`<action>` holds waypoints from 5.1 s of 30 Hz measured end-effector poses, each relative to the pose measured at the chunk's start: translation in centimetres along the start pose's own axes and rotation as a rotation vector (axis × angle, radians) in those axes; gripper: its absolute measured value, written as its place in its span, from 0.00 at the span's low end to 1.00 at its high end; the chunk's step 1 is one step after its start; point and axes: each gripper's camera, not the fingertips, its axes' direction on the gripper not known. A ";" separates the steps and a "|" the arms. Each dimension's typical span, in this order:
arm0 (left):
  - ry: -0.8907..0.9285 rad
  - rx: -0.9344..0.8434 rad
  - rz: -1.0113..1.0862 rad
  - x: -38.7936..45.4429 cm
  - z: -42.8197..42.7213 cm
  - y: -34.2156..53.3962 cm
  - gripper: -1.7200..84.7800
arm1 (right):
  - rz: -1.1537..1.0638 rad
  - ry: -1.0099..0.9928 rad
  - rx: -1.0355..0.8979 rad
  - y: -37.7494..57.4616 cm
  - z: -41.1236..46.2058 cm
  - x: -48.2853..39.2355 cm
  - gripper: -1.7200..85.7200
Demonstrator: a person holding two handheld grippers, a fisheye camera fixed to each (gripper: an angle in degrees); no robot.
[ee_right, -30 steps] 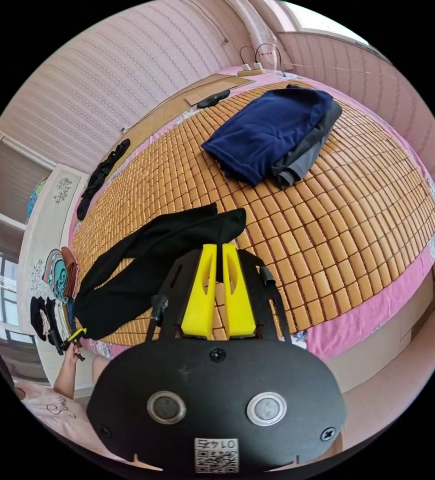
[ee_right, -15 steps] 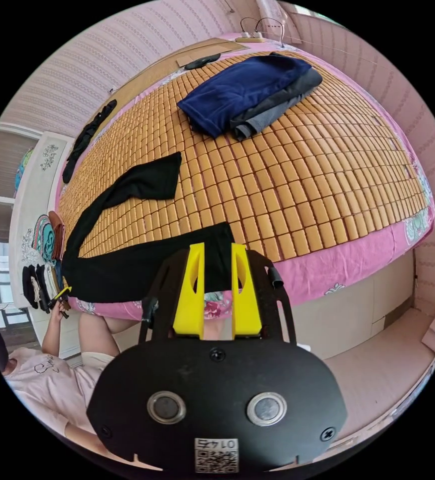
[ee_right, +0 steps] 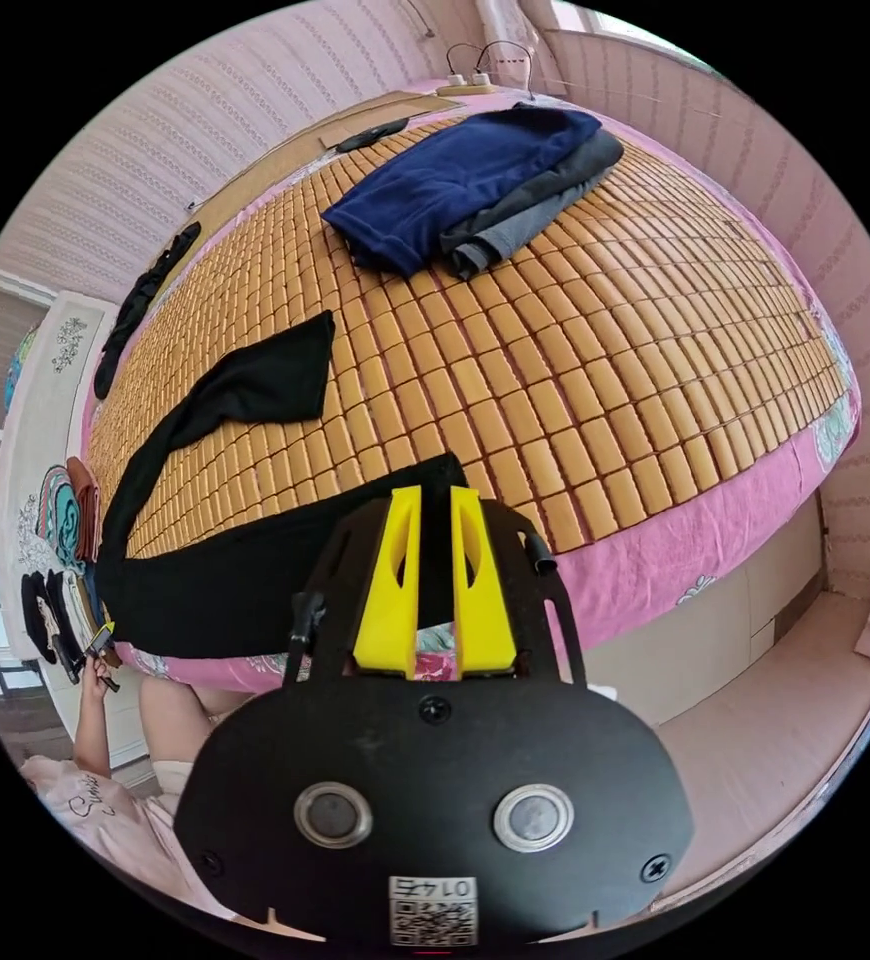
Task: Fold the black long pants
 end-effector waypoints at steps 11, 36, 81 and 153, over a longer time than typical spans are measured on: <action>-0.058 0.072 -0.051 -0.7 3.1 -13.0 0.13 | -0.171 0.000 -0.048 -13.6 4.0 -8.9 0.15; 0.025 -0.159 -0.069 -3.6 12.2 -24.5 0.03 | -0.237 0.052 0.002 -17.2 -3.5 -13.0 0.03; 0.005 -0.164 -0.091 -2.9 18.2 -29.9 0.06 | -0.018 0.052 -0.093 -21.9 2.1 -20.2 0.06; 0.017 0.122 -0.699 -18.9 -1.2 18.6 0.08 | -1.141 -0.523 -0.225 -8.7 23.5 -89.9 0.11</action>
